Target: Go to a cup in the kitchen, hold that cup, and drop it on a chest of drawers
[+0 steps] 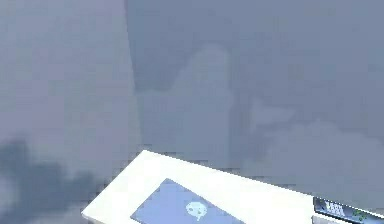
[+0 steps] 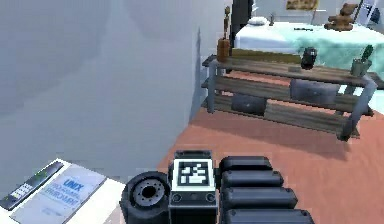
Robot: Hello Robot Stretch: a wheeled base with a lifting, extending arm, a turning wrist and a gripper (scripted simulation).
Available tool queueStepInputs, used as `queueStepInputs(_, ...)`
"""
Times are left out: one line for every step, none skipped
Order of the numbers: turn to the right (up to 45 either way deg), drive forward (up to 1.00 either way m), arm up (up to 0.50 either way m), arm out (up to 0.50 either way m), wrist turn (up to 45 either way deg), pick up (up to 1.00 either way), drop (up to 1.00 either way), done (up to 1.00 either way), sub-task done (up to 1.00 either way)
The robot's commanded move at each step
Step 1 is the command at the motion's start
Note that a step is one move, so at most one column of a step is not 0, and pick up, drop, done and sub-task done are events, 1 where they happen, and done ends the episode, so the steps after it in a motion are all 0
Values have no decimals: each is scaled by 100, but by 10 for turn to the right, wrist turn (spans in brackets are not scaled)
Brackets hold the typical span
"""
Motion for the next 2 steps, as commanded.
queueStepInputs(-450, 0, 0, 0, 0, 0, 0, 0, 0)
queueStepInputs(-30, 0, 0, 0, 0, 0, 0, 0, 0)
